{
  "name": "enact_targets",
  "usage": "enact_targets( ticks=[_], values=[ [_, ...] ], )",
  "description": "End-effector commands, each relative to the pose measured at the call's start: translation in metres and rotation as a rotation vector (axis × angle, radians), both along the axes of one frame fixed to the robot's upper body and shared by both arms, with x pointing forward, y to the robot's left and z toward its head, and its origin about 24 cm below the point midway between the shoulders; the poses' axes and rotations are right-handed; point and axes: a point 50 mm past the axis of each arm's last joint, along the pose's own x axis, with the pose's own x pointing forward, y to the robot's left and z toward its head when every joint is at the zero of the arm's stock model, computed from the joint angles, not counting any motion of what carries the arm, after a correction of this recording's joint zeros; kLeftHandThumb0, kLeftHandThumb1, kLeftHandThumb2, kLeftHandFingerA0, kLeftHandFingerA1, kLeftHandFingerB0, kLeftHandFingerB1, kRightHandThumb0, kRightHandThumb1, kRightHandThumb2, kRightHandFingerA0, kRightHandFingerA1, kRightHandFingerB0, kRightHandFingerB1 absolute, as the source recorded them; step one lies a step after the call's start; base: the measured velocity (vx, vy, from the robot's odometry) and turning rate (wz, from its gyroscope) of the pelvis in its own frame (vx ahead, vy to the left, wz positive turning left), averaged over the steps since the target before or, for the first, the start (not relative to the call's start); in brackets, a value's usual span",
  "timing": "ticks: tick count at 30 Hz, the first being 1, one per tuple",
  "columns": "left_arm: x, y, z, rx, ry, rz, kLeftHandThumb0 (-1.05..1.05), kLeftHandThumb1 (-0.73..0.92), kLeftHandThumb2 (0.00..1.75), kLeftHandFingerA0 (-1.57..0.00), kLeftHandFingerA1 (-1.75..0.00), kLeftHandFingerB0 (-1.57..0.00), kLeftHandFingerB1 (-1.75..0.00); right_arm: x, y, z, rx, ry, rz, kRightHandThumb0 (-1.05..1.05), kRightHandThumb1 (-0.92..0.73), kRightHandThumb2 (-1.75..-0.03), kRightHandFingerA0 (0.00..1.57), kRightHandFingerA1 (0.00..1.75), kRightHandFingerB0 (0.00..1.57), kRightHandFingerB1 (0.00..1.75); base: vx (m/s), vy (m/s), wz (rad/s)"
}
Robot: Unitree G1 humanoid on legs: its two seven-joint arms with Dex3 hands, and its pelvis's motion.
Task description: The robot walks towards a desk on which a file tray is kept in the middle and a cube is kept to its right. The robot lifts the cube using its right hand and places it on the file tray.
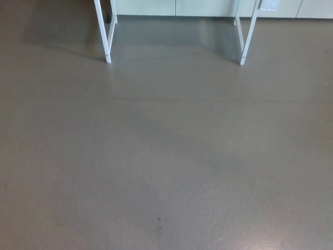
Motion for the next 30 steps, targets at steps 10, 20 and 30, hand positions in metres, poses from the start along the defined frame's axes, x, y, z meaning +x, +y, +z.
enact_targets(
  ticks=[10, 20, 30],
  values=[
    [-0.0034, 0.0011, 0.0074, -0.098, -0.047, 0.062, -0.59, 0.8, 0.64, -0.14, -0.33, -0.09, -0.27, 0.0098, -0.0088, 0.0155, -0.039, -0.049, 0.131, -0.7, -0.52, -0.84, 0.46, 0.54, 0.06, 0.25, 0.0, 0.0, 0.0],
    [-0.0054, 0.0019, 0.0056, -0.119, -0.069, 0.087, -0.68, 0.61, 0.94, -0.01, -0.42, -0.03, -0.28, 0.0088, -0.0103, 0.0158, -0.062, -0.002, 0.142, -0.78, -0.57, -0.9, 0.25, 0.48, 0.03, 0.17, 0.04, 0.062, 0.01],
    [-0.0026, 0.001, 0.0061, -0.12, -0.067, 0.095, -0.69, 0.64, 0.97, -0.01, -0.37, 0.0, -0.22, 0.0117, -0.0102, 0.0174, -0.063, -0.015, 0.147, -0.79, -0.55, -0.89, 0.22, 0.46, 0.03, 0.2, 0.27, 0.182, -0.01]
  ],
)
